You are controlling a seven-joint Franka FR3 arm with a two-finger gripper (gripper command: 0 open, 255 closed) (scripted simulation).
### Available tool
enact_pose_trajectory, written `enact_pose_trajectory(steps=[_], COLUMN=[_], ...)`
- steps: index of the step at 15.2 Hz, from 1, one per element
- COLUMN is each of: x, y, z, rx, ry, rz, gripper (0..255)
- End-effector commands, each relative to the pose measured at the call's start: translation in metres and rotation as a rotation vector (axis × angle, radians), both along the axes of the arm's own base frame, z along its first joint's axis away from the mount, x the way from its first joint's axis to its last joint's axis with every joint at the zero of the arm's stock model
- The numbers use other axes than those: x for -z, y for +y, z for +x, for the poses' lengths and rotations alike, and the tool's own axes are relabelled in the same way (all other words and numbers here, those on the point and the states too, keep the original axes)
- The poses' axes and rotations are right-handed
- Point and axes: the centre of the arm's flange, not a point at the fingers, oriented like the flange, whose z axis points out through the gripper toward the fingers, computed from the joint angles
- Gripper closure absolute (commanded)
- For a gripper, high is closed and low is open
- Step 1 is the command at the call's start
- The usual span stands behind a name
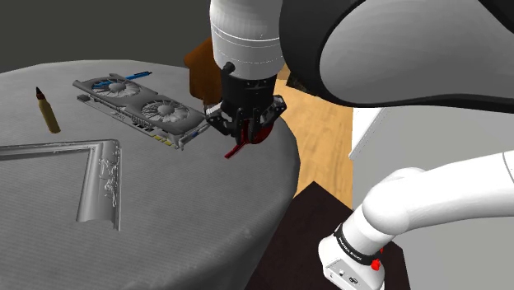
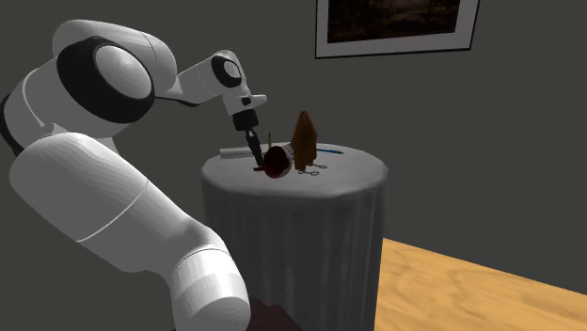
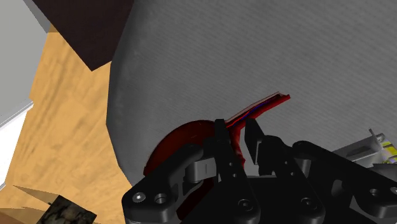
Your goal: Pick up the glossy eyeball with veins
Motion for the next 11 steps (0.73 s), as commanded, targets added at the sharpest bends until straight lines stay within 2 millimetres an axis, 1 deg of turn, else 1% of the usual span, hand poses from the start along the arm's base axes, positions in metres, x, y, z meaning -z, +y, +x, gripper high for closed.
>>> enact_pose_trajectory(steps=[1, 5, 11], x=[0.001, 0.001, -0.031], y=[0.0, -0.001, -0.001], z=[0.0, 0.0, 0.0], rx=[0.001, 0.001, 0.001], ry=[0.003, 0.003, 0.003], rz=[-0.001, -0.001, -0.001], gripper=[255, 255, 255])
